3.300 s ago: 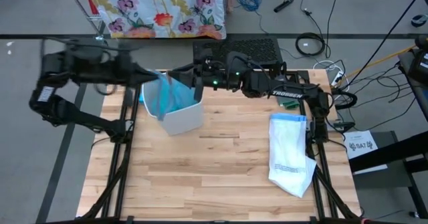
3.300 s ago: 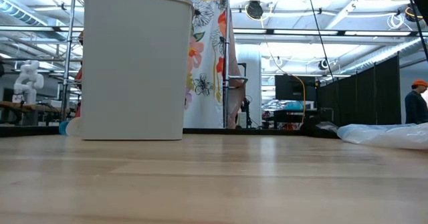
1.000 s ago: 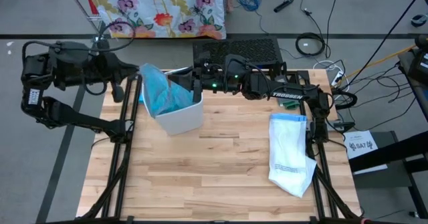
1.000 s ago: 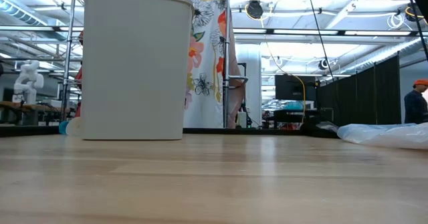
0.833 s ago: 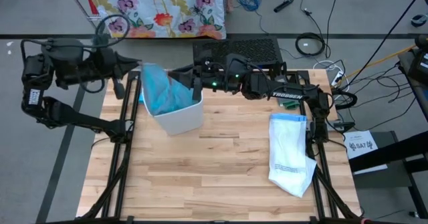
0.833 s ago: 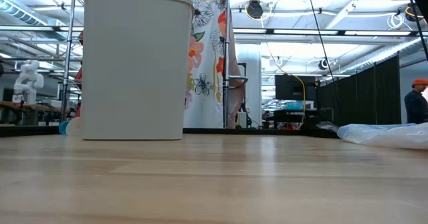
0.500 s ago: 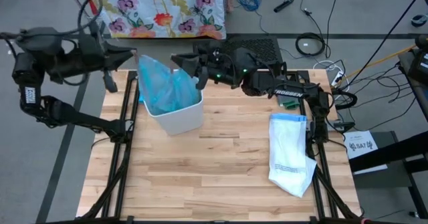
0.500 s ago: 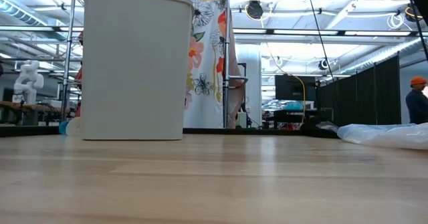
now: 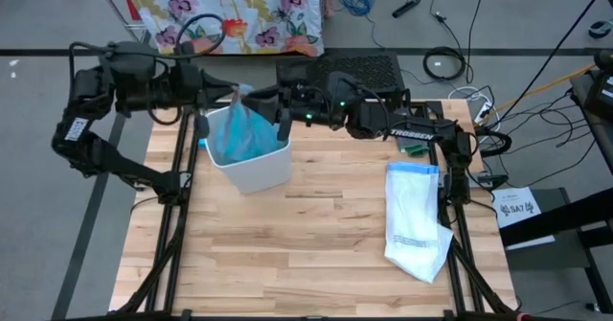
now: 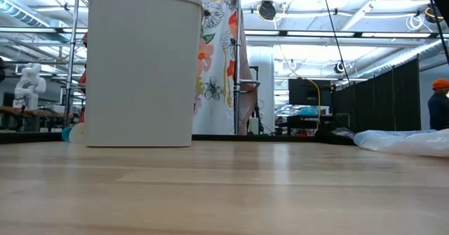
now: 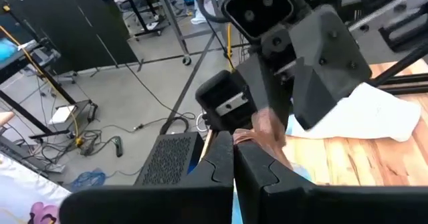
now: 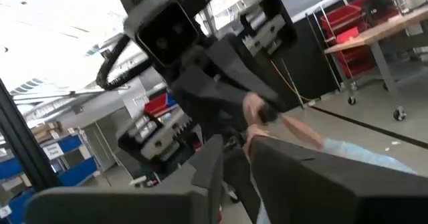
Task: Place trash/remove bag and relplace
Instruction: Remove the blue trash bag from the white trash bin
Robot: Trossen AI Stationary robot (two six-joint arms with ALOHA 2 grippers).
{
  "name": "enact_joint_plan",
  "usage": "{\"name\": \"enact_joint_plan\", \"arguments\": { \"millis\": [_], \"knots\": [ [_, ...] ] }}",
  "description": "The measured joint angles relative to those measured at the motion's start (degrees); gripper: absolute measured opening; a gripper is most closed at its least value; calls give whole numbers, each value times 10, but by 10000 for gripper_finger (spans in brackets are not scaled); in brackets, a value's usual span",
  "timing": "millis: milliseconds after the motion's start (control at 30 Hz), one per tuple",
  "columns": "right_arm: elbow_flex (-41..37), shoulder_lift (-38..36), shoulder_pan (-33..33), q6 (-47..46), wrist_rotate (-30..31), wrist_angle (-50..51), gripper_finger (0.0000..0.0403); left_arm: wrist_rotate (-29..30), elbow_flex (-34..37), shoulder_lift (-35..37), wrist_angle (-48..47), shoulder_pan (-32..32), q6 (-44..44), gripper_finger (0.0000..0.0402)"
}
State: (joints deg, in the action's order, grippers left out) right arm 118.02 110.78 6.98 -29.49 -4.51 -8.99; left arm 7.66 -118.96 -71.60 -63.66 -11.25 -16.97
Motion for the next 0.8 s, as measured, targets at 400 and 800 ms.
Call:
{"name": "enact_joint_plan", "arguments": {
  "millis": [400, 800],
  "knots": [
    [0, 0, 1, 29, 22, 19, 127, -14, 0, -5, 0, 0, 1, 0],
    [0, 0, 4, 51, 30, 44, 111, -15, 0, -21, 2, 0, 1, 0]
  ]
}}
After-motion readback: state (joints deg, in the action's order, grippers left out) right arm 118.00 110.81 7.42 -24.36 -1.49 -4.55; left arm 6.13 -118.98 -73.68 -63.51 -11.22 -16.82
